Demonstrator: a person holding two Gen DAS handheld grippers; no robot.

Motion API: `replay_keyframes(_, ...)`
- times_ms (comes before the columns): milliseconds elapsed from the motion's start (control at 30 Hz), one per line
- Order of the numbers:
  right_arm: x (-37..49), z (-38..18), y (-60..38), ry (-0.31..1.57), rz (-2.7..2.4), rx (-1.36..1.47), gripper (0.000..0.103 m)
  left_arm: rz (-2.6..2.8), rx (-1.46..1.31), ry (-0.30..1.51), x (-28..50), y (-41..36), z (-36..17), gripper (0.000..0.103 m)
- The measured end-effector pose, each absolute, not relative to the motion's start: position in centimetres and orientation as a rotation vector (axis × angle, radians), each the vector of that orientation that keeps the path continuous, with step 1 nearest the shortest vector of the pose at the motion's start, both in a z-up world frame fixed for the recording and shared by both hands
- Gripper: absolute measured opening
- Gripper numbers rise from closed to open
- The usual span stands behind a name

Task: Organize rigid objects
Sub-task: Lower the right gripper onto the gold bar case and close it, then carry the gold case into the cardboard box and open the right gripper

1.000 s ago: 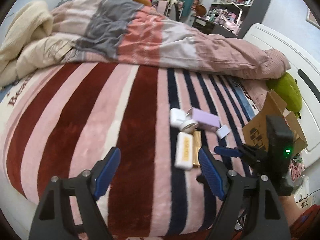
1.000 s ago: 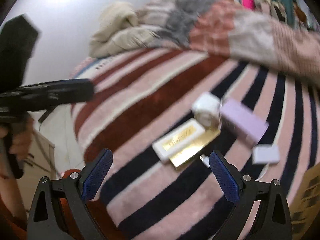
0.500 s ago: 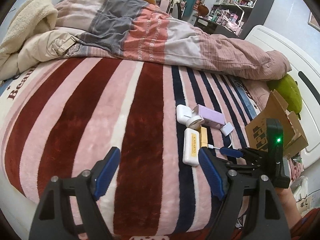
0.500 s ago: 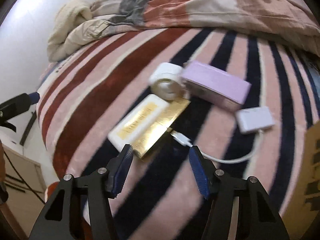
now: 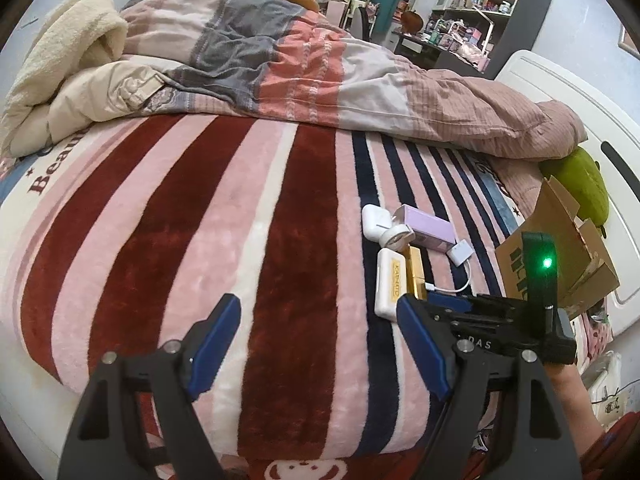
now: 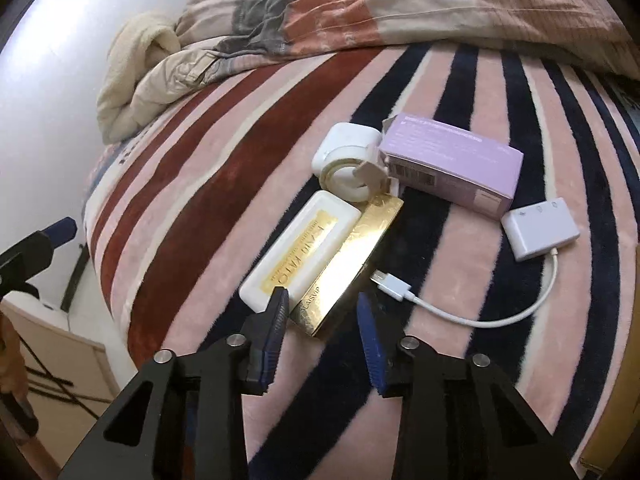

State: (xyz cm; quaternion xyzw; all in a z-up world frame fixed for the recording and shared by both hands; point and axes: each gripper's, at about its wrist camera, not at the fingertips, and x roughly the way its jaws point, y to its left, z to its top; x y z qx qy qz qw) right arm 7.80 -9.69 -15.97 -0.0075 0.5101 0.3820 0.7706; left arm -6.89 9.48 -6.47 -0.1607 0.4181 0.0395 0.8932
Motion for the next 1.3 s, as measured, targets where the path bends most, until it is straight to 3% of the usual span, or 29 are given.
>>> replay_keyframes(167, 7.9, -16.5, -10.2, 1.122, 0.774, -0.045, 0.015, 0.062, -0.317, 0.861, -6.9, 8.7, -6.2, 0.078)
replay_keyframes(733, 5.0, -15.8, -14.4, 1.092, 0.851, -0.231, 0.014, 0.02, -0.289, 0.863, -6.0, 5.9, -5.3, 0.078)
replay_keyframes(900, 5.7, -15.9, -13.4, 1.053, 0.843, -0.173, 0.021, 0.032, -0.288, 0.867, -6.3, 5.7, -5.0, 0.078)
replay_keyframes(1000, 5.7, -16.5, -12.1, 1.035, 0.807, -0.234, 0.016, 0.037, -0.287, 0.869, -6.6, 5.7, -4.7, 0.078)
replay_keyframes(1300, 4.4, -8.3, -13.5, 0.839, 0.967, -0.153, 0.013, -0.15, -0.249, 0.818, -3.4, 2.3, -0.4, 0.077)
